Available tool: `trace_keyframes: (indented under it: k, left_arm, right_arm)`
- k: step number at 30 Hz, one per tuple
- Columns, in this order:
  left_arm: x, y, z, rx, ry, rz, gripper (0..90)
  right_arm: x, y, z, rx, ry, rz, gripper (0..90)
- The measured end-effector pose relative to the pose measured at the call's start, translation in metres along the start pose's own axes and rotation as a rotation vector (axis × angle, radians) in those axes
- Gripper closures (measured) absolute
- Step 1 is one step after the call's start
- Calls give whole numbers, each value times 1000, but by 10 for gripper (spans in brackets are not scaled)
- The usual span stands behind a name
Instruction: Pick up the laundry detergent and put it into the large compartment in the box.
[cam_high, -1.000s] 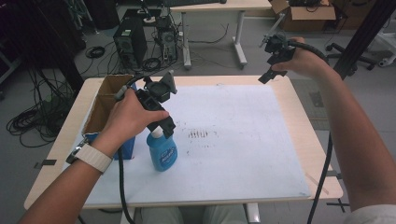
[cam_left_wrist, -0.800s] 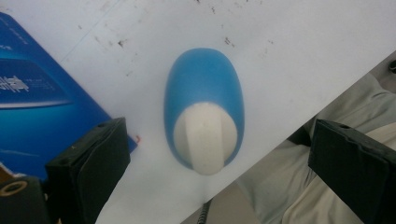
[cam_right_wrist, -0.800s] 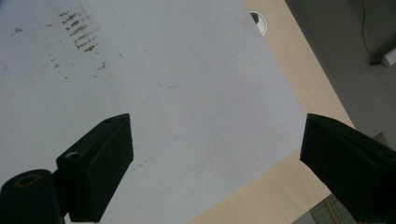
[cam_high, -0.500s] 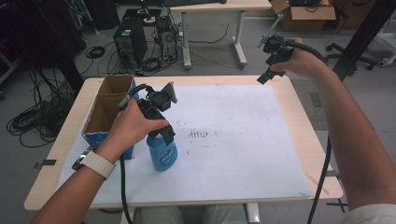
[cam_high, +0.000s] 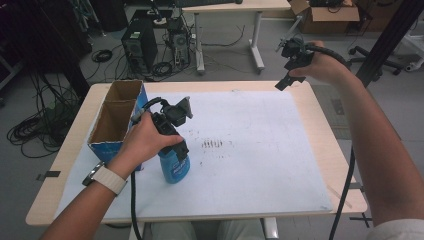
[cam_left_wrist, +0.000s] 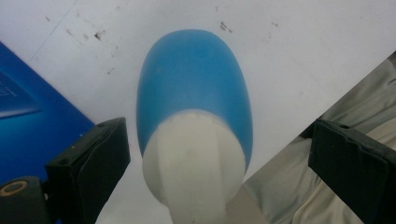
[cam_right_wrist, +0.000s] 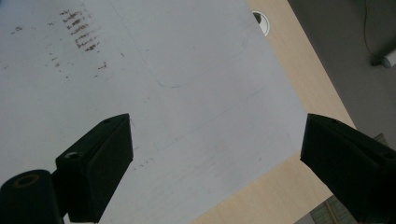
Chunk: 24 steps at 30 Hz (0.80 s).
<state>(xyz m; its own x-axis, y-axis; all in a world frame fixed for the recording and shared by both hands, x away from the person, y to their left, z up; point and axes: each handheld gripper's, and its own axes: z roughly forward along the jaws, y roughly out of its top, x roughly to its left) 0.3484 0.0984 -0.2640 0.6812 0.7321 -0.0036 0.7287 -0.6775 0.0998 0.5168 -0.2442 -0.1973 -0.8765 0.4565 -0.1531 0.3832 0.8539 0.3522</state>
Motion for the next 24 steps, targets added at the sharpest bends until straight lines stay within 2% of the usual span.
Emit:
trace_keyframes:
  k: [8, 16, 24]
  left_arm:
    - [2, -1, 11, -3, 16, -20, 60]
    - [4, 1, 18, 2, 21, -20, 67]
    - [7, 1, 22, -1, 12, -27, 103]
  right_arm:
    - [2, 3, 2, -7, 7, -8, 92]
    - [3, 5, 5, -1, 12, -10, 92]
    - [3, 5, 5, 0, 13, -12, 92]
